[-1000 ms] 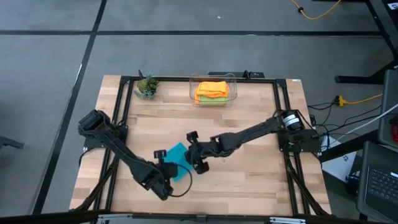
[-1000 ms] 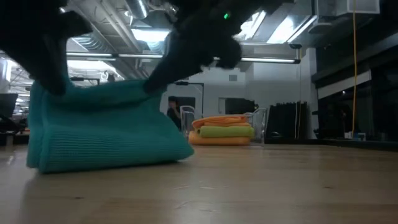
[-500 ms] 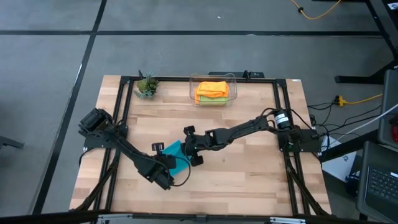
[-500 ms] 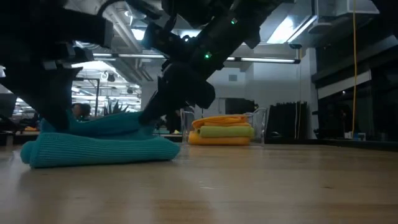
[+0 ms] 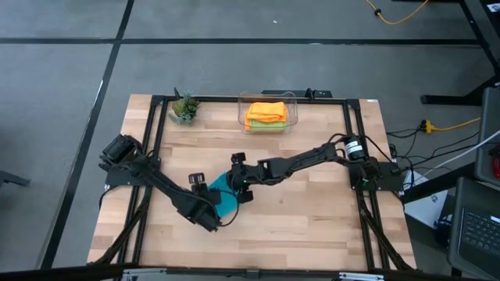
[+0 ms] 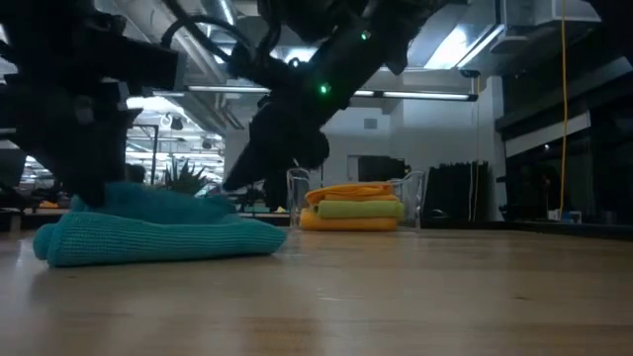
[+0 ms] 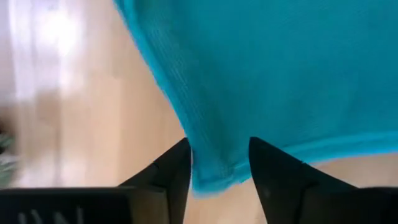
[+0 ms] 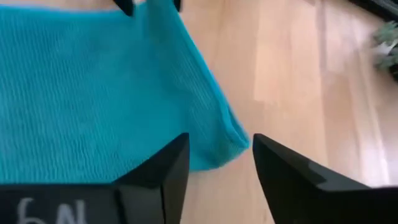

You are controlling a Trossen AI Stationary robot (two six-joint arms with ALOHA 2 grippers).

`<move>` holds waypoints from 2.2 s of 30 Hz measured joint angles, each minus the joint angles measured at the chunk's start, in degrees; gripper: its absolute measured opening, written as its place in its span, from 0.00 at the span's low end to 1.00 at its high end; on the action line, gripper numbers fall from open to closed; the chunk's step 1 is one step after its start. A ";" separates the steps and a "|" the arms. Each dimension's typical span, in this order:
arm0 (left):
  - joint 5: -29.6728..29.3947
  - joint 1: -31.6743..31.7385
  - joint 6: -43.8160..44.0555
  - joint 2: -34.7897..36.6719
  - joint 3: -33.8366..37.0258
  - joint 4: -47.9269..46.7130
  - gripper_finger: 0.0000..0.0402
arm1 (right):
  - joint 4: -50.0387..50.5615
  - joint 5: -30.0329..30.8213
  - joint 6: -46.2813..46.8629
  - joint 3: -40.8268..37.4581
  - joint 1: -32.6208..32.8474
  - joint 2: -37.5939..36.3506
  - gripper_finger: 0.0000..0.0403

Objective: Fold microfiber towels
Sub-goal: Fold the blue microfiber cloth

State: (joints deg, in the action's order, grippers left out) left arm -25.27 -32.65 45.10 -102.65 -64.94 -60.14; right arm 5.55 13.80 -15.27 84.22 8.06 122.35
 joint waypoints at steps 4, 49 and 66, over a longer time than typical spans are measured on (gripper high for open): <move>0.68 0.78 -0.11 0.00 -2.34 -5.98 0.41 | 4.00 0.07 0.00 2.46 0.02 -1.14 0.46; -1.49 -18.10 32.79 19.71 -9.08 -15.49 0.28 | -32.57 -13.46 17.17 0.12 2.42 14.41 0.47; -9.36 -15.71 30.93 12.98 -9.06 -8.76 0.28 | -64.00 -8.86 36.13 -25.85 -2.28 12.32 0.45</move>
State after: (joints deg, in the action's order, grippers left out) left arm -34.63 -48.37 76.03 -89.67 -74.00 -68.90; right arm -58.44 4.93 20.85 58.37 5.78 134.67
